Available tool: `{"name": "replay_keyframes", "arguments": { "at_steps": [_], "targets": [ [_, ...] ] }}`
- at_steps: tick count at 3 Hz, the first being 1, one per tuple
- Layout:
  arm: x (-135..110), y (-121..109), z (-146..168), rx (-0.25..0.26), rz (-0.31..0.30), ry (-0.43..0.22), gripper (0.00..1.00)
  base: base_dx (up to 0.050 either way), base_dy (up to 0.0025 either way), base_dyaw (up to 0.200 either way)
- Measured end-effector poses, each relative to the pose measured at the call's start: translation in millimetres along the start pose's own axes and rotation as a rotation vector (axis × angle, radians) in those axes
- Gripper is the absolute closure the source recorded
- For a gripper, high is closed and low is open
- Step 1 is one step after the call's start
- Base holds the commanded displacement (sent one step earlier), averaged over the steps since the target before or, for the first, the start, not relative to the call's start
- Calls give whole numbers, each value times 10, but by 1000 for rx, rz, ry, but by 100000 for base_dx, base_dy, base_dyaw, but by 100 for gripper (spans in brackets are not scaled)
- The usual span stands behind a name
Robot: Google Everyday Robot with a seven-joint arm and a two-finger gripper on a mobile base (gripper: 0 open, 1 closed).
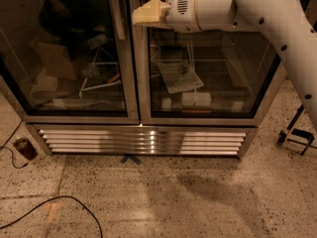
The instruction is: Pick orange can from middle drawer and place on counter
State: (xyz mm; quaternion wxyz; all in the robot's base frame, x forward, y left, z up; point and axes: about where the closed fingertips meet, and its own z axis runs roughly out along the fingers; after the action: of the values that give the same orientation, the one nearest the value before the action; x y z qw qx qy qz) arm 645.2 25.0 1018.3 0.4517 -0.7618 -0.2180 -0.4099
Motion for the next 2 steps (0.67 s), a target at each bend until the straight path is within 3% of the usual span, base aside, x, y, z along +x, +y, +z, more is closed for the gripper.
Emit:
{"name": "replay_keyframes", "arguments": {
  "at_steps": [2],
  "targets": [
    [-89, -160, -57, 38, 14, 3, 100, 0, 0, 0]
  ]
}}
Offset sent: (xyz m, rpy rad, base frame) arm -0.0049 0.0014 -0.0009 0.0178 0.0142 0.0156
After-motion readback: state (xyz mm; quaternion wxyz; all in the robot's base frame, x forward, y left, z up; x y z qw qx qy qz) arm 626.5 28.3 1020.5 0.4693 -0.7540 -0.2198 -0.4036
